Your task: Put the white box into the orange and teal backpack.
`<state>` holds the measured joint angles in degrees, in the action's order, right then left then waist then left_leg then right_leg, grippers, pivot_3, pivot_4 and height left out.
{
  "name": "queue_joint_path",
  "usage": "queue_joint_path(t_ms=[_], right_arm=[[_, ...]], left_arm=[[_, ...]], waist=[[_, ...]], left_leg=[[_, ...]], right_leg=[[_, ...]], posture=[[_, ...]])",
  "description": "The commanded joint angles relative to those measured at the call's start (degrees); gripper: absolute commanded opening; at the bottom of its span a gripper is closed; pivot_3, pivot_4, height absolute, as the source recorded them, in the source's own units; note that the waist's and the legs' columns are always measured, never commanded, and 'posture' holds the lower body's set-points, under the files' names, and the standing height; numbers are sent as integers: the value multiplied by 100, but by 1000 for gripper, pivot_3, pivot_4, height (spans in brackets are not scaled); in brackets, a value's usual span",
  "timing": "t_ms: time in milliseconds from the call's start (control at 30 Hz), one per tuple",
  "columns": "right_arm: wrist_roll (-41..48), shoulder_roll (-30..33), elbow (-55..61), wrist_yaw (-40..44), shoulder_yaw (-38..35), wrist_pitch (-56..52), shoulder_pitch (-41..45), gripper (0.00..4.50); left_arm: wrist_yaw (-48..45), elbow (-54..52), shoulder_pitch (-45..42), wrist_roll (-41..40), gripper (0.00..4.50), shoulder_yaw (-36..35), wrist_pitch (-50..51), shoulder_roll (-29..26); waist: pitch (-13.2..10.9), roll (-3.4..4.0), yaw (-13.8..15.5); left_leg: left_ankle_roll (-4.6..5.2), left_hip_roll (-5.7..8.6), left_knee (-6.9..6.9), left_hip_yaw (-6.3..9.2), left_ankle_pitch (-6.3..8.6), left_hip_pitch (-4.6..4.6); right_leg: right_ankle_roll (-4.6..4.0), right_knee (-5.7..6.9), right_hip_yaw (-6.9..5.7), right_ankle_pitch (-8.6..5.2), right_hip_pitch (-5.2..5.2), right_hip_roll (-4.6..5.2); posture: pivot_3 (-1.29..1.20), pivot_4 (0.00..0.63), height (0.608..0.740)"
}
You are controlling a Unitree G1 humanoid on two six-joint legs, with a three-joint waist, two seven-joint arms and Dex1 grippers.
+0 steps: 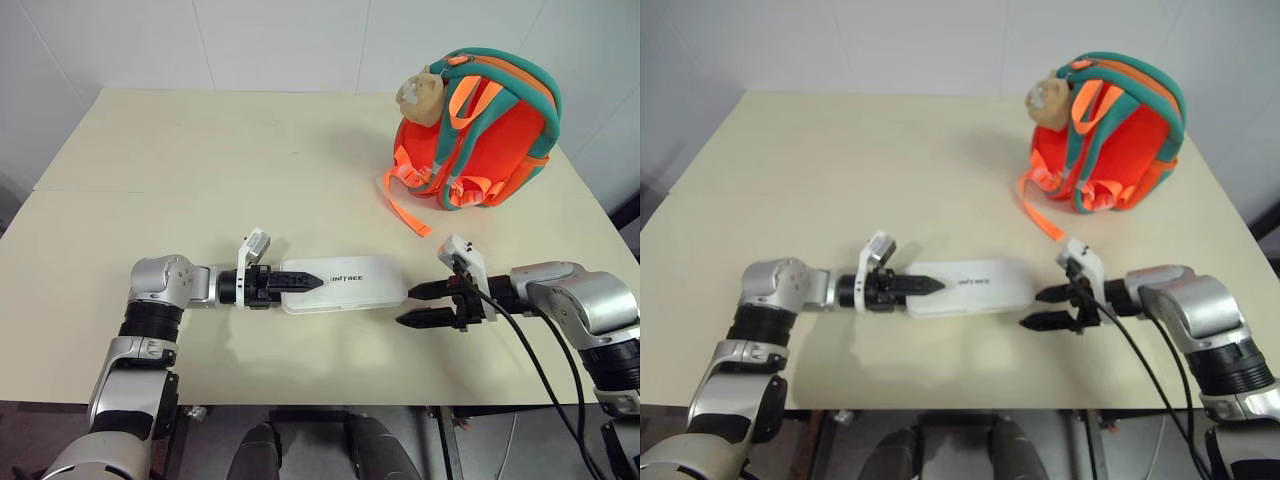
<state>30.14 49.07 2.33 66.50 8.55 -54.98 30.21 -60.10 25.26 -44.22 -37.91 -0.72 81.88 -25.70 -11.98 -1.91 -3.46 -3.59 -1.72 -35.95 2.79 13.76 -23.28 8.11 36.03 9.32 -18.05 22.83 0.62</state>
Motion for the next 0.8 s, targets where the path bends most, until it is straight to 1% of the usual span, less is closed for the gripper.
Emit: queue_joint_path(t_ms=[33, 133, 200, 233, 300, 400, 633, 733, 800], right_arm=[[0, 85, 118, 36, -139, 118, -47, 4414], [30, 87, 165, 10, -180, 116, -106, 4500], [54, 99, 198, -1, -209, 108, -144, 4500], [63, 103, 209, -5, -217, 105, -154, 4500], [82, 120, 234, -6, -238, 97, -173, 4500], [109, 173, 244, -19, -320, 68, -181, 4500], [79, 283, -46, -209, -776, 142, -153, 4500], [-41, 283, -520, -694, -1450, 458, 67, 4500], [-166, 185, -923, -1054, -1785, 881, 273, 4500]], left_arm=[[-72, -235, 40, -195, 4322, 45, 94, -8], [50, -171, 42, -145, 3810, 5, 39, 35], [173, -113, 52, -94, 3101, -46, -22, 76], [202, -102, 58, -92, 2854, -55, -35, 83], [249, -110, 74, -115, 2207, -71, -45, 99], [466, -31, 115, -129, 1360, -294, -119, 198], [538, -368, 266, -333, 1327, -617, -25, 126], [497, -759, 532, -407, 1327, -928, -292, -116], [418, -1017, 751, -412, 1327, -1045, -618, -278]], waist=[[0, 0, -2], [0, 0, 4], [0, 0, 9], [0, 0, 9], [0, 0, 6], [0, 0, 10], [0, 0, 2], [0, 0, -7], [-1, 1, -25]], left_leg=[[0, 0, -1, 0, 0, 0], [0, 0, -2, 1, 0, 1], [0, 0, -1, 1, 0, 1], [0, 0, -1, 1, 0, 1], [-1, 0, 0, 1, 0, 1], [-1, 0, -1, 1, 0, 1], [-1, -1, -1, 1, 0, 2], [-1, -1, 1, 0, 0, 1], [-2, -1, 1, -3, 1, 2]], right_leg=[[0, 1, 0, 0, 0, 0], [0, 3, -1, 0, 0, 0], [0, 2, 0, 0, 0, 0], [0, 1, 0, 0, 0, 0], [0, 1, 0, 0, 1, 0], [0, 2, 0, 0, 1, 0], [0, 3, 0, 0, 1, 0], [0, 2, 1, 0, 1, 1], [0, 2, 5, 1, 2, 2]], posture=[[0, 150, 740], [0, 150, 740], [0, 150, 740], [0, 150, 740], [0, 150, 740], [0, 150, 740], [0, 150, 740], [0, 150, 740], [0, 150, 740]])
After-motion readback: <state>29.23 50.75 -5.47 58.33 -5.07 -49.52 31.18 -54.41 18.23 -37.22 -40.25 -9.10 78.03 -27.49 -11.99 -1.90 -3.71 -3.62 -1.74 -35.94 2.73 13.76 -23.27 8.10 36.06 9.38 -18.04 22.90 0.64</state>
